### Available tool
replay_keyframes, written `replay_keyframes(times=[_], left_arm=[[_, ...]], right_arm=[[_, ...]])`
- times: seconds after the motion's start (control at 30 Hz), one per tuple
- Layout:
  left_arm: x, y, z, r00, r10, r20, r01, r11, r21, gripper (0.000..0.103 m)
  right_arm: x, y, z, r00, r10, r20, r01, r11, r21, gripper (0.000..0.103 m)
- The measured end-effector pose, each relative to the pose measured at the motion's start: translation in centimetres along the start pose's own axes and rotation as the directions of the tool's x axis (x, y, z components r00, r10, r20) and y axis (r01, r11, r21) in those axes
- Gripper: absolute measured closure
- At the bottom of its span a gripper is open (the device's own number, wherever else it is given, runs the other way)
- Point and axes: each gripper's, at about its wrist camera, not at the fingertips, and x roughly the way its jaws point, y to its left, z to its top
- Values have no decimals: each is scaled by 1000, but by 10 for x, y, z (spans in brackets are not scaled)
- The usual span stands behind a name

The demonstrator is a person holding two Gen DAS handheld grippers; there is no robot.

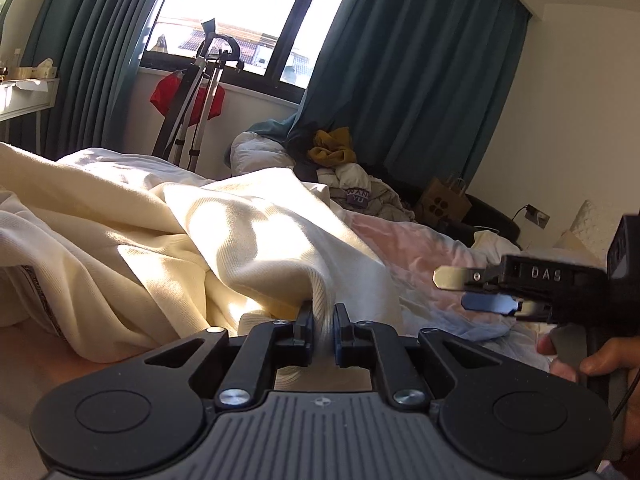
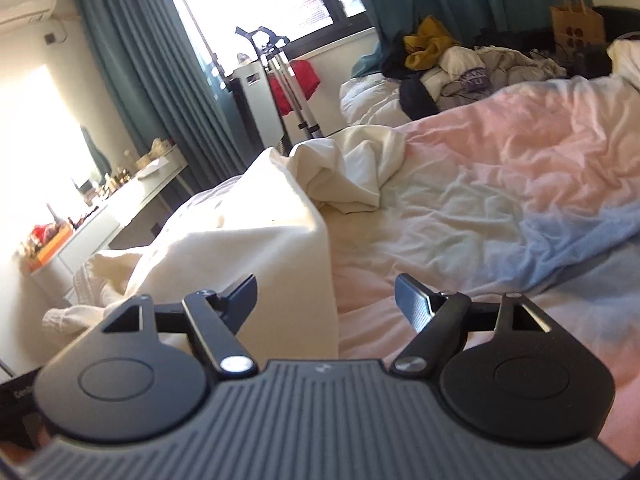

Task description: Fold clothes

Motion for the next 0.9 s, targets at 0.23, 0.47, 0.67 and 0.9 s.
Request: replay_keyframes(times=[0.23,0.47,0.67,0.9], left_arm=[[12,24,1,999,8,-39,-12,996,-92,92],[34,58,3,994,24,-105,-43,982,-185,92],[45,77,-3,989,8,-148,-45,967,-253,92],[54,95,-6,987,-29,-156,-20,952,-305,92]], right_arm=[[67,78,61,993,26,-114,-53,969,-242,25],[181,148,102,964,19,-266,-118,926,-360,27],[272,194,97,950,-100,-297,-57,876,-478,27],[340,210,64,911,-230,-341,-14,811,-584,28]])
